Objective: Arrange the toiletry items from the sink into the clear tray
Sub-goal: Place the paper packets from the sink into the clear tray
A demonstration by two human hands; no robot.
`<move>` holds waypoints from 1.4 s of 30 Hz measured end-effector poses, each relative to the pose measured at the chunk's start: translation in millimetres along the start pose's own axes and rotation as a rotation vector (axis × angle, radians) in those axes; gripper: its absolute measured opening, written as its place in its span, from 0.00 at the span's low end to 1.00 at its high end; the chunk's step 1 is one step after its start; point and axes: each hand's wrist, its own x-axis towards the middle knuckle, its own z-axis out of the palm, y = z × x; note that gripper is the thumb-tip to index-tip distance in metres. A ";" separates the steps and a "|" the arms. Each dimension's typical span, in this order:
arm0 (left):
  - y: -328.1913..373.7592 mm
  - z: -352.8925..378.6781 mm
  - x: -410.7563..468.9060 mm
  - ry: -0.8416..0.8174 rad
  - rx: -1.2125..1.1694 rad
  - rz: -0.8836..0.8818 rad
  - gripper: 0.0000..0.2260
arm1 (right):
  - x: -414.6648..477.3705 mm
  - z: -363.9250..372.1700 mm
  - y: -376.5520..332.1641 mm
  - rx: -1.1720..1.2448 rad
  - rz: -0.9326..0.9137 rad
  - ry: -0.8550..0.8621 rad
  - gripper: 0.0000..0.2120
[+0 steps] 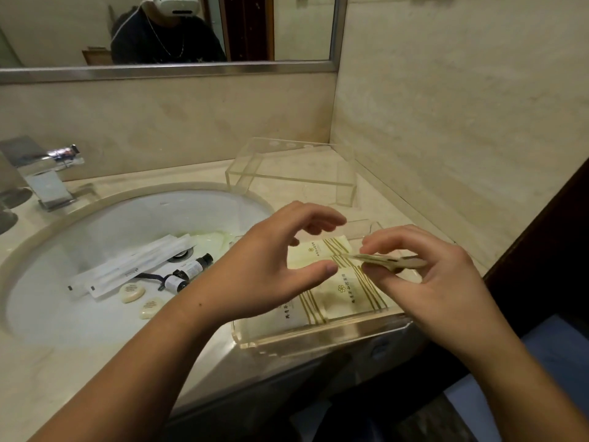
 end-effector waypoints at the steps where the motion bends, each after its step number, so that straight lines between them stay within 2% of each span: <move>1: -3.3 0.1 -0.7 -0.034 0.022 -0.024 0.21 | 0.7 -0.3 -1.2 0.157 0.039 -0.026 0.09; 3: -5.7 2.7 -0.8 -0.076 0.028 -0.049 0.20 | 2.2 2.7 -3.0 0.396 0.092 -0.071 0.08; 5: -4.3 6.7 0.6 -0.064 0.009 -0.045 0.15 | 3.6 7.4 -1.2 0.448 0.114 -0.097 0.08; 8: -4.0 9.8 0.0 0.007 0.021 -0.030 0.07 | 4.4 10.5 5.1 0.225 0.094 -0.064 0.11; 10: -7.8 9.3 -1.5 0.033 0.088 -0.022 0.05 | 3.9 7.6 11.5 0.021 0.084 0.007 0.11; 13: -9.8 10.7 -3.3 0.002 0.165 0.010 0.06 | 2.9 4.7 16.4 -0.196 0.002 0.015 0.11; 17: -5.9 18.4 -2.0 -0.065 0.175 0.039 0.07 | 3.3 7.0 20.1 -0.283 -0.067 -0.065 0.13; 22: -14.4 7.2 -10.3 -0.249 0.166 -0.108 0.19 | 0.5 0.9 29.1 -0.384 -0.025 -0.076 0.13; 27: -22.1 1.6 -22.2 -0.324 0.261 -0.150 0.15 | -1.4 -5.7 27.7 -0.450 0.061 -0.308 0.15; 36: -21.1 3.4 -24.6 -0.311 0.263 -0.171 0.17 | 4.7 23.2 11.4 -0.453 -0.007 -0.393 0.09; 42: -22.6 4.9 -28.1 -0.283 0.252 -0.175 0.18 | 8.4 28.4 22.8 -0.453 0.081 -0.378 0.07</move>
